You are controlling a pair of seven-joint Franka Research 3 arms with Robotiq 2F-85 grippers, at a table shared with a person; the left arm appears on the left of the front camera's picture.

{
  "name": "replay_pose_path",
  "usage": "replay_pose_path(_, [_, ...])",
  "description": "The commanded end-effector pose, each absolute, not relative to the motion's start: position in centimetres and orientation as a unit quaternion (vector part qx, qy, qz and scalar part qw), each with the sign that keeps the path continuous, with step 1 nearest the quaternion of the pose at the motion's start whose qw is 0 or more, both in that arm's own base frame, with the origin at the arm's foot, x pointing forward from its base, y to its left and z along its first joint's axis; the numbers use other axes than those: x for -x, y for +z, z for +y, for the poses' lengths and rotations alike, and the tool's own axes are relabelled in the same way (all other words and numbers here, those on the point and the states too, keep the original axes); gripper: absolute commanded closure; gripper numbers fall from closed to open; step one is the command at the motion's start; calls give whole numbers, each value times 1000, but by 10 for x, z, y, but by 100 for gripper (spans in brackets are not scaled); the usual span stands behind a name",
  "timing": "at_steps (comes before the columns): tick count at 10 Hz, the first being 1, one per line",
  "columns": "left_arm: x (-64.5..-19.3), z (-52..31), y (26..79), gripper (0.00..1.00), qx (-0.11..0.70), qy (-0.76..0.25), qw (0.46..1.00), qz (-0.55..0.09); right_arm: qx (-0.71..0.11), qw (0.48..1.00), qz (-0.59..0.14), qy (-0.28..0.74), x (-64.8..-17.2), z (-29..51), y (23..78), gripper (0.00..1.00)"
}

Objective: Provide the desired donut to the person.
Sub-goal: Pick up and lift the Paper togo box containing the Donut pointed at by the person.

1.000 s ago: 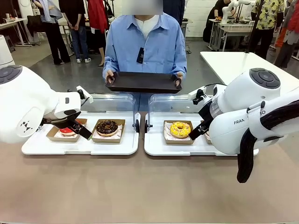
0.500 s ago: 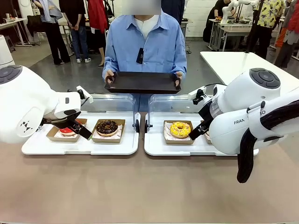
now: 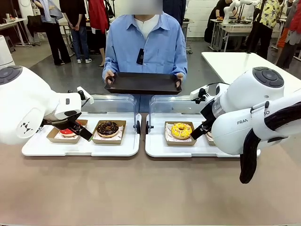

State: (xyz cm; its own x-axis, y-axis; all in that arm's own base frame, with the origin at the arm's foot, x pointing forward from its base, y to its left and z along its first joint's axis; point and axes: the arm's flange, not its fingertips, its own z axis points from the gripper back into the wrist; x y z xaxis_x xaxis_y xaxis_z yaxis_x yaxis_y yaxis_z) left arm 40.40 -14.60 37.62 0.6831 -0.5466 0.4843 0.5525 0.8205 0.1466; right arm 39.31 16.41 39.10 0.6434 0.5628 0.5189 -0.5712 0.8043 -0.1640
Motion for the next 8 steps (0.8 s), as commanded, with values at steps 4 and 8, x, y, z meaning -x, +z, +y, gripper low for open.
replay_pose_path(4, [-360, -150, 513, 0, -50, -291, 912, -284, 12, 920, -279, 275, -331, 139, 522, 0])
replay_pose_path(8, [-337, -145, 586, 0, -68, -260, 908, -321, 29, 921, -287, 261, -302, 128, 585, 0])
